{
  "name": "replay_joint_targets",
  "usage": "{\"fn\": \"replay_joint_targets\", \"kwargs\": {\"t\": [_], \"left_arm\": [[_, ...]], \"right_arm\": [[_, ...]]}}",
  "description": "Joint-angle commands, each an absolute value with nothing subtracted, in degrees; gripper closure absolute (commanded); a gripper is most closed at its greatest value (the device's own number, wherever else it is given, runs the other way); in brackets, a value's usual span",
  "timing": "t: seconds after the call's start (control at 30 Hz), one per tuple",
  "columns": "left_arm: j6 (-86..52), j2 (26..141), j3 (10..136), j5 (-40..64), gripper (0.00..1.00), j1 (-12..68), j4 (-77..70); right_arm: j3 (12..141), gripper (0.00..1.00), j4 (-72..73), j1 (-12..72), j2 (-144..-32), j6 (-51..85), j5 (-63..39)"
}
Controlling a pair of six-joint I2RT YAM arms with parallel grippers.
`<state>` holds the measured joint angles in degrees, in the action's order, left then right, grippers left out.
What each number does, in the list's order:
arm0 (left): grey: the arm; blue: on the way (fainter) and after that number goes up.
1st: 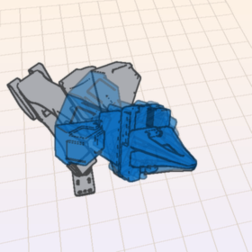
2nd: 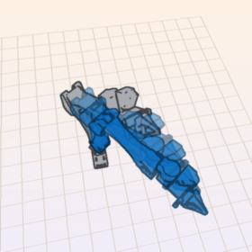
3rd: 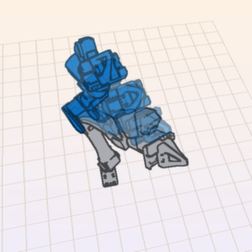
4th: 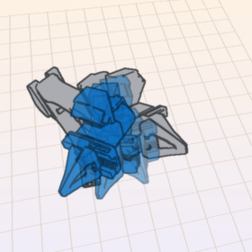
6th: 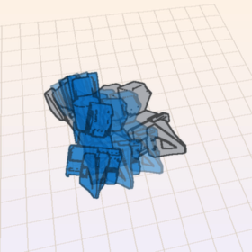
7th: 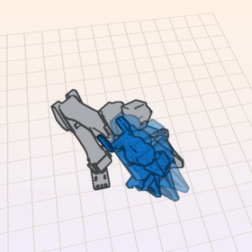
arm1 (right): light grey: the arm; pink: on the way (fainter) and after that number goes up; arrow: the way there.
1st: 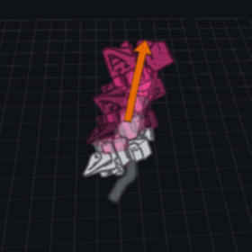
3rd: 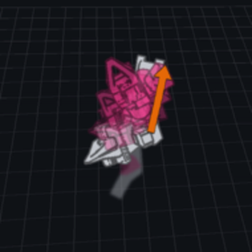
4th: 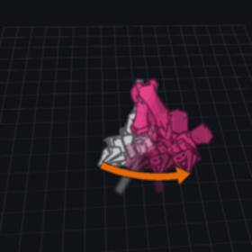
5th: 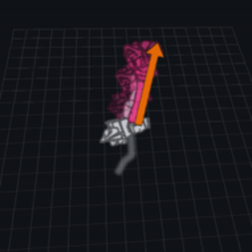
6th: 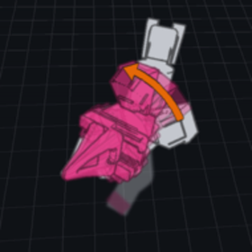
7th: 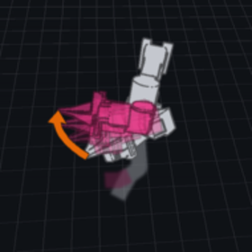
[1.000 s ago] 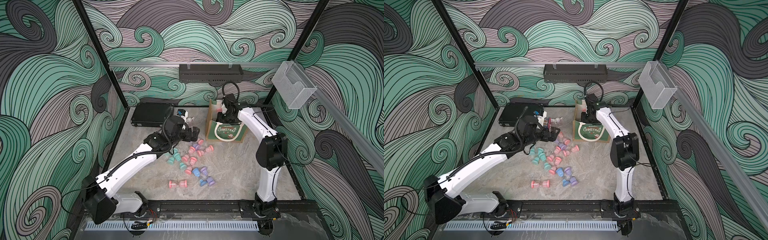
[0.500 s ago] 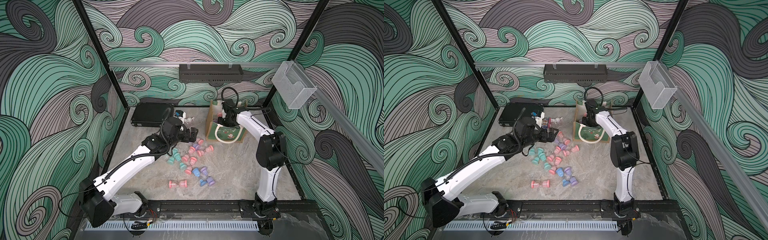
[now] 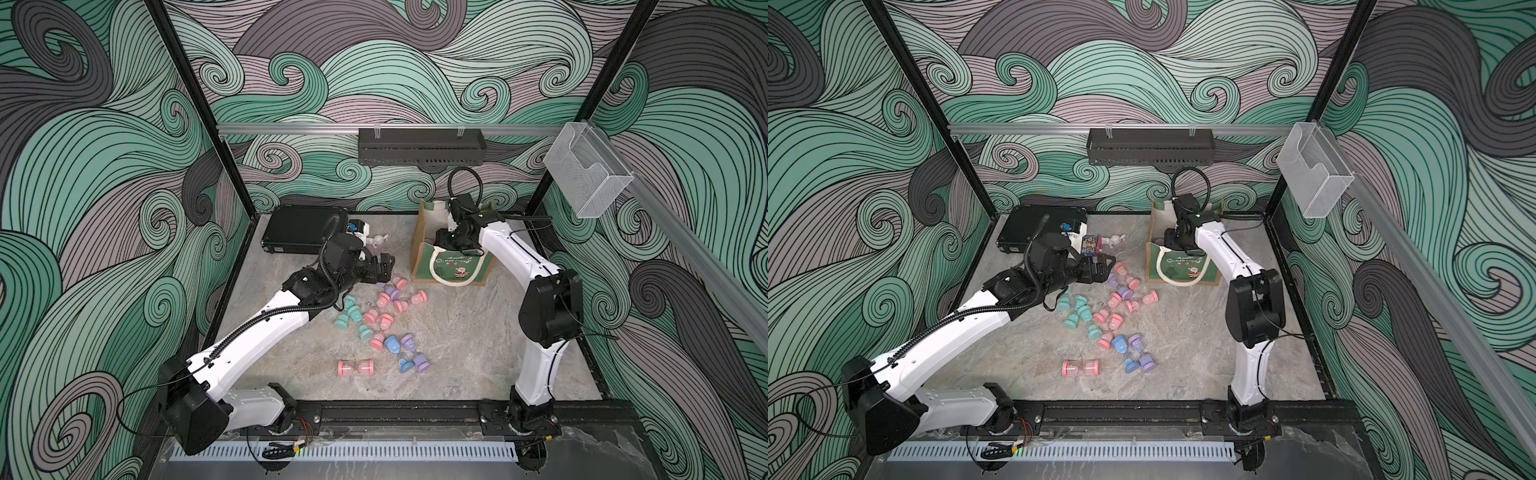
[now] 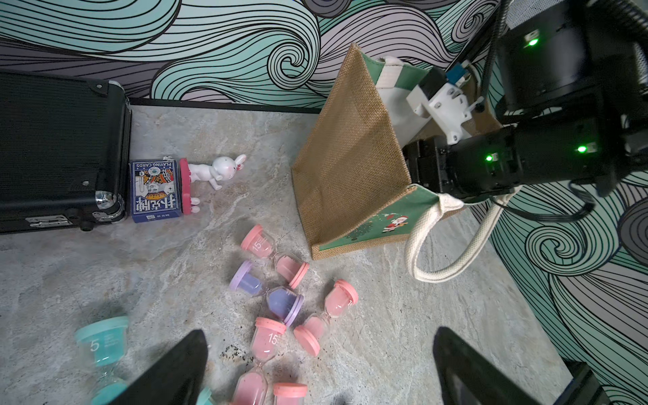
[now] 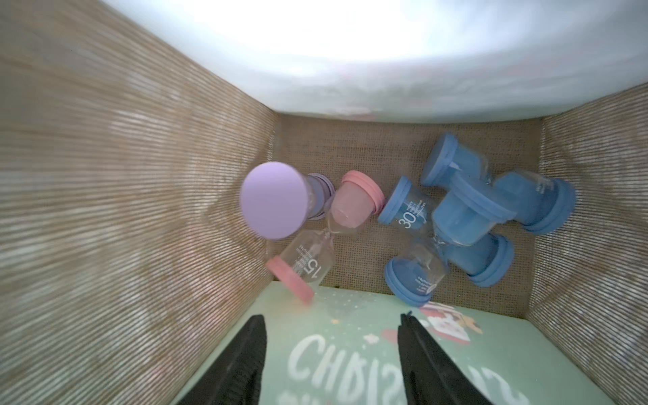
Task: Put the hourglass into the canvas bag
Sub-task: Place the hourglass in the canvas bag.
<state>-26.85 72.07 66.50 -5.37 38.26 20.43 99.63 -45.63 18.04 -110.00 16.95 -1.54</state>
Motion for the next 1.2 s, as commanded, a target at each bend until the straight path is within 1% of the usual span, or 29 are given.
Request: {"fn": "replay_joint_targets", "kwargs": {"t": [0.0,0.1,0.33,0.53,0.73,0.83,1.03,1.17], "left_arm": [[-27.6,69.95,66.3,-5.71,0.01,37.79,19.17],[-27.66,69.71,66.7,-5.71,0.01,37.71,19.67],[-27.47,68.0,66.45,-5.99,0.01,37.52,20.77],[-27.01,65.13,65.08,-5.97,0.01,37.42,23.03],[-26.65,61.59,62.54,-6.76,0.01,37.35,26.26],[-26.63,59.83,60.66,-6.68,0.01,37.35,27.45],[-27.41,57.04,57.3,-7.12,0.01,37.27,30.07],[-28.19,54.88,54.25,-7.52,0.01,37.27,30.27]], "right_arm": [[99.09,0.35,-46.05,18.41,-104.61,17.3,-1.71],[98.77,0.31,-46.21,18.76,-101.99,17.23,-1.93],[97.65,0.25,-46.46,19.99,-95.93,17.3,-0.88],[96.4,0.2,-48.08,23.38,-90.22,18.42,2.47],[92.63,0.17,-50.8,30.41,-84.22,22.0,8.95],[89.32,0.17,-51.4,34.22,-82.15,25.51,10.59],[82.51,0.17,-50.37,42.09,-82.73,33.52,14.57],[77.55,0.19,-46.22,45.89,-83.96,38.24,15.44]]}}
